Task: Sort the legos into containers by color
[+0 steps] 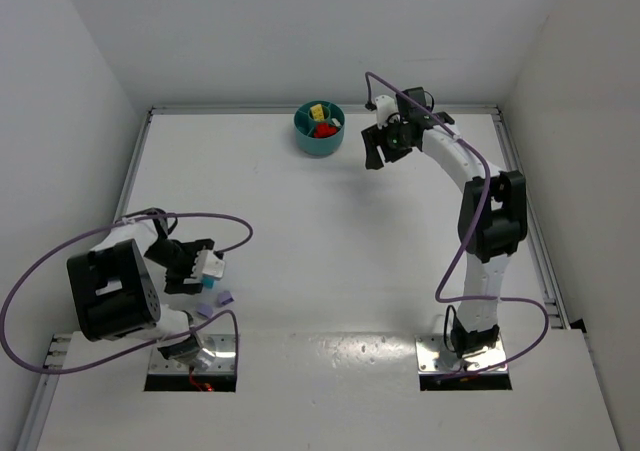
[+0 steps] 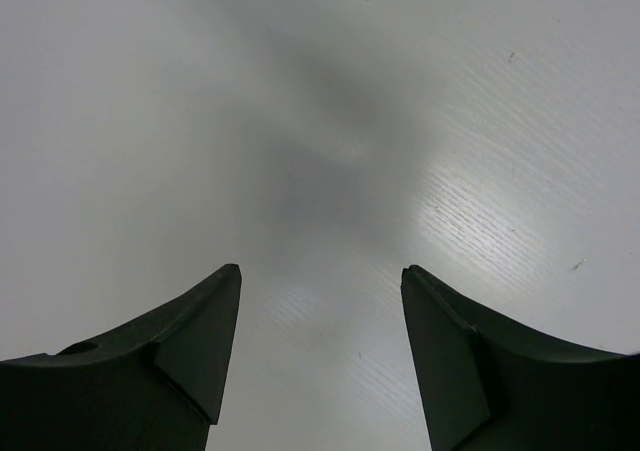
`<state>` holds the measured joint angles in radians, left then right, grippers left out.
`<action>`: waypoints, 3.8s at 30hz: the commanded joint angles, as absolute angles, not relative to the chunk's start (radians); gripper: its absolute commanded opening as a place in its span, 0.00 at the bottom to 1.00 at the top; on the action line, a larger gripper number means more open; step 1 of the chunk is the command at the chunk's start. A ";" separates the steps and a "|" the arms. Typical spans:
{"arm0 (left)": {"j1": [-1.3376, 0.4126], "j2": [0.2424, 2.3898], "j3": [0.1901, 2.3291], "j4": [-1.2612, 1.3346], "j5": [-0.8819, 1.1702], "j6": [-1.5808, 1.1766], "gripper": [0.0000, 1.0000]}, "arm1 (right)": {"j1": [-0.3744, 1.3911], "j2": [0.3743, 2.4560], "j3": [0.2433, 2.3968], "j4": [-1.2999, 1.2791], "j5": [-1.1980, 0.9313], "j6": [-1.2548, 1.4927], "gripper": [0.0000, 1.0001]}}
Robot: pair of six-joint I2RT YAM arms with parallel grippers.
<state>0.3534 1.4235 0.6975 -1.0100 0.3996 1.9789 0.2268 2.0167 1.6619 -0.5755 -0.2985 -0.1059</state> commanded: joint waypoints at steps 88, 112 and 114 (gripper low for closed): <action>-0.035 1.264 0.738 -0.919 0.334 0.902 0.82 | 0.236 1.983 1.697 -0.558 -0.341 -0.106 0.66; -0.044 1.433 0.736 -0.758 0.184 0.799 0.31 | 0.236 1.993 1.697 -0.568 -0.341 -0.106 0.66; -0.044 1.443 0.770 -0.758 0.212 0.827 0.25 | 0.236 1.993 1.706 -0.568 -0.341 -0.106 0.66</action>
<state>-0.0341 1.4319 0.7273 -0.7822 0.1913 0.8112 0.2314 1.9957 1.6573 -0.5793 -0.3229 -0.1051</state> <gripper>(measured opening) 0.325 0.658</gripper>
